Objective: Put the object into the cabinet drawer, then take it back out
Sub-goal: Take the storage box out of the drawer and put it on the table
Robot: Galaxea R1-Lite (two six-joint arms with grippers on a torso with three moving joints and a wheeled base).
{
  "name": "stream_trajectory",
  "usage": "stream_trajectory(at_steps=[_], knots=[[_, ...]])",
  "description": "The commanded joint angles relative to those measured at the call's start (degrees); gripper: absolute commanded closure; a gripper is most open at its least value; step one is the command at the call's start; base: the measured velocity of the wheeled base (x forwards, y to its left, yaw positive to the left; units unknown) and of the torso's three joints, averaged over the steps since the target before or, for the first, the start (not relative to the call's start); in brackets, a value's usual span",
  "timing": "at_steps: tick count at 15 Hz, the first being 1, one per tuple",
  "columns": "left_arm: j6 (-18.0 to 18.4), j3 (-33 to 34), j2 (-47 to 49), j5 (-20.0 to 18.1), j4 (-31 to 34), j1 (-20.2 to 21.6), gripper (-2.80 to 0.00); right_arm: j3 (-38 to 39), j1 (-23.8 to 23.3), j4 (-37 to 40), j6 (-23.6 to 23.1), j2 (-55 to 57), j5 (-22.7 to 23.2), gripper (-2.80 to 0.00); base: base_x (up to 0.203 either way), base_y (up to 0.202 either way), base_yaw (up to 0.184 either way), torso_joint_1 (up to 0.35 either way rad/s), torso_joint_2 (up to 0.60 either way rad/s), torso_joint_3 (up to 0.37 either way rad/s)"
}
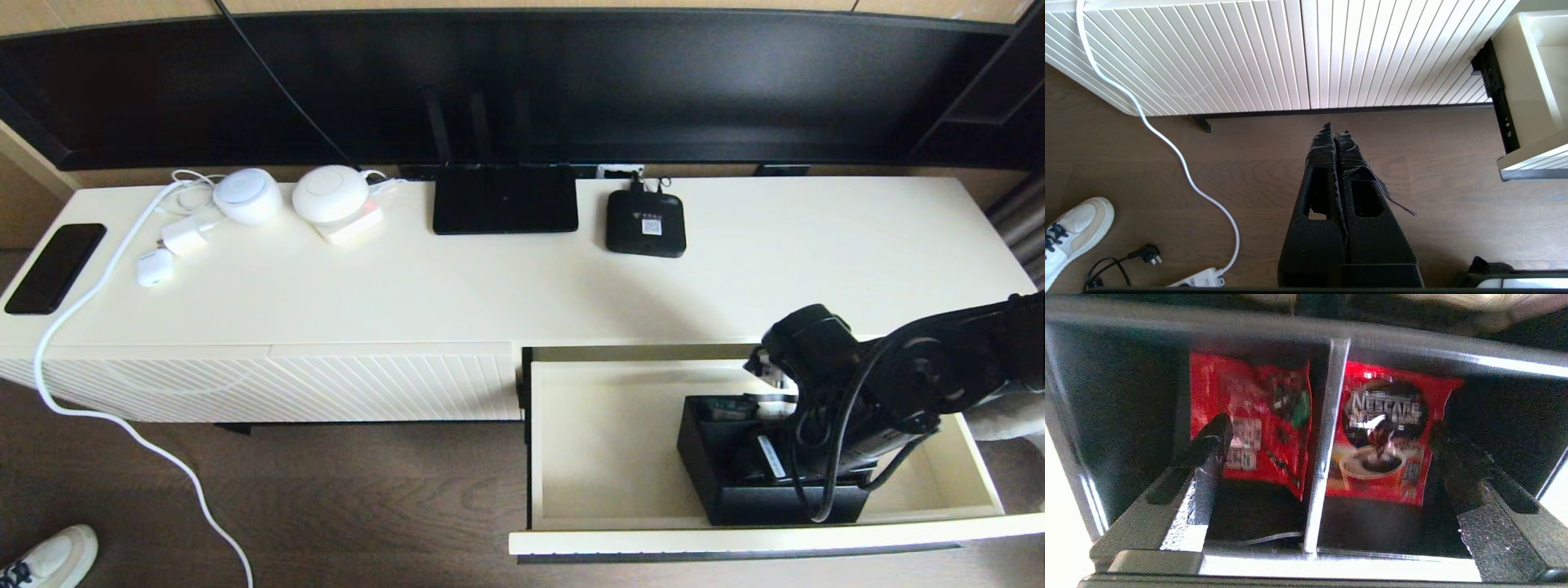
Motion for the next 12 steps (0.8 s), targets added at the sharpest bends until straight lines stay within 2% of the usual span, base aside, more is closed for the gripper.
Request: stream_trajectory(at_steps=[1, 9, 12], knots=[[0.0, 0.0, 0.0, 0.0, 0.0, 0.0, 0.00, -0.2, 0.0, 1.0, 0.1, -0.2, 0.0, -2.80, 0.000, 0.000, 0.000, 0.000, 0.00, 0.000], [0.0, 0.0, 0.0, 0.0, 0.0, 0.0, 0.00, -0.7, 0.3, 2.3, 0.6, 0.7, 0.1, -2.80, 0.000, 0.000, 0.000, 0.000, 0.00, 0.000], [0.0, 0.0, 0.0, 0.0, 0.0, 0.0, 0.00, -0.7, 0.4, 2.1, 2.1, 0.7, 0.3, -2.80, 0.000, 0.000, 0.000, 0.000, 0.00, 0.000]])
